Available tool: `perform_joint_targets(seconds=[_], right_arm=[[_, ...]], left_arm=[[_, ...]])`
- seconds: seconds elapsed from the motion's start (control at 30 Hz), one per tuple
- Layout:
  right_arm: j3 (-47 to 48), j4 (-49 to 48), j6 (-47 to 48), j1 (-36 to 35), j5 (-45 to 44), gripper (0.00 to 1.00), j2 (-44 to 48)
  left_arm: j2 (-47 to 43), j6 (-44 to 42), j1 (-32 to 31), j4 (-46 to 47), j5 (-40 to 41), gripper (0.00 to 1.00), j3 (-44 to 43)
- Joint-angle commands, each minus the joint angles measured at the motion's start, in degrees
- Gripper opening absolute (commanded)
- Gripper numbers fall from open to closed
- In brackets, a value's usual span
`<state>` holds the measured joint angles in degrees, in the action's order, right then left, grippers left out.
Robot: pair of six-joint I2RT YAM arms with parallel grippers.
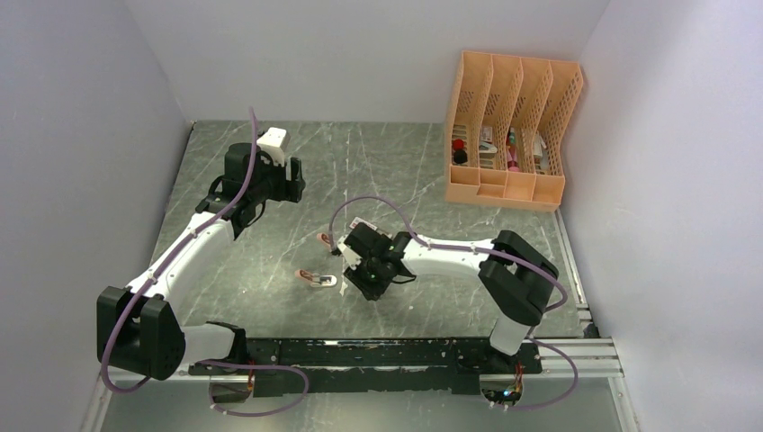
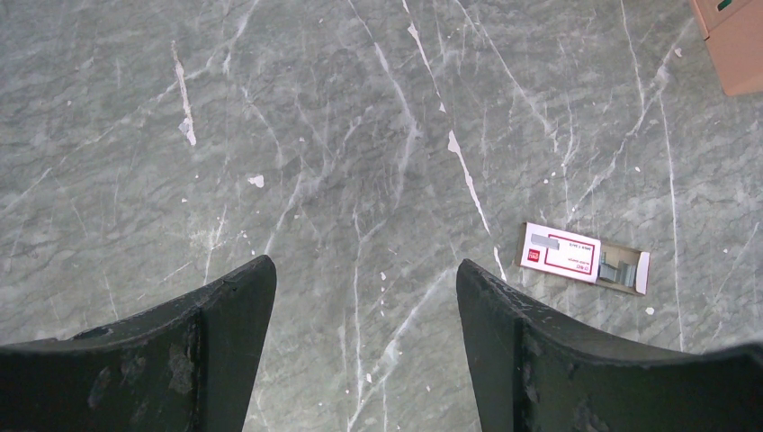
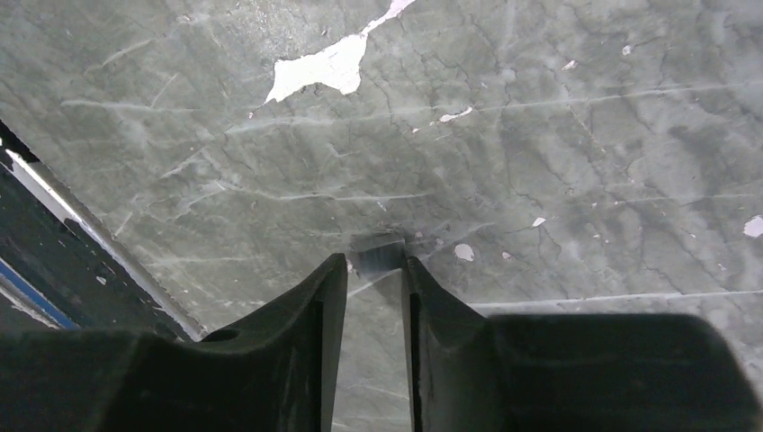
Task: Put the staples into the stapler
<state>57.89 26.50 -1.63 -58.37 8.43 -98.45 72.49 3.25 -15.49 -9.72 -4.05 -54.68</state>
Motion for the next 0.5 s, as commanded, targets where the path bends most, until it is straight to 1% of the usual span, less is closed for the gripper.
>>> perform_joint_targets(seconds=[0.0,0.23,0.33,0.47], right_arm=[[1.02,1.18,-0.72,-0.30,-0.22,0.36,-0.84],[1.23,-0.99,-3.73,-0.19,-0.58,0.55,2.91],[0.01,-3.40,-6.75,-0.04,-2.53,0.59,5.36],[-2.66,-5.85,-10.73,0.07,-5.35,0.61,7.49]], left_arm=[[-0.68,-0.35,-0.16,0.05,0.68,0.78,0.27],[-0.59,-0.35,-0.16,0.02,0.39,0.78,0.22],[-0.64,-0.35,-0.16,0.00,0.30,0.78,0.18],[-0.81,-0.32,-0.16,0.07,0.33,0.78,0.27]])
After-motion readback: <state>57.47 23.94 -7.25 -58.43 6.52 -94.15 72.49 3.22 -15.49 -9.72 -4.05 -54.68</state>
